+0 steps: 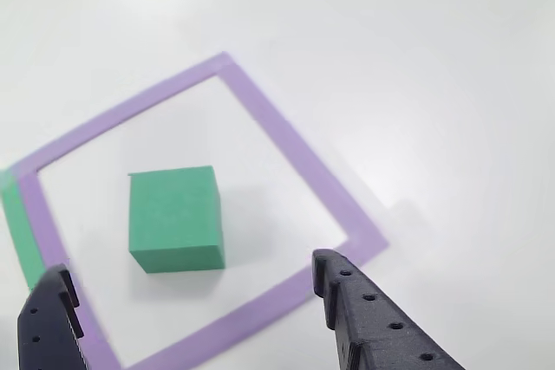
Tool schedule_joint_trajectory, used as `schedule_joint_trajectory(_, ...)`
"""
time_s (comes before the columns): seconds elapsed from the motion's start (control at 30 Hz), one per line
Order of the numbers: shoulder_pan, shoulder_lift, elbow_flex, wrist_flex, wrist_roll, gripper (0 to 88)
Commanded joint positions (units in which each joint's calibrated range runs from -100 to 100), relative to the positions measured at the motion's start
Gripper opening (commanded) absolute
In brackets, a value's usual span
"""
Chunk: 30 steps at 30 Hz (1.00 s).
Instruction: Tower of hanoi
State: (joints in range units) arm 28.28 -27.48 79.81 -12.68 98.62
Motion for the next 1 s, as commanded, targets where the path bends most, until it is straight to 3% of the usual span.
schedule_joint_trajectory(0.0,-2.55,5.12,-1.62,-9.29,1.38,32.0)
schedule_joint_trajectory(0.23,-3.08,18.51,-5.16,-21.19,1.38,31.9)
schedule_joint_trajectory(0.97,-3.01,43.67,-14.79,-39.73,1.38,27.5)
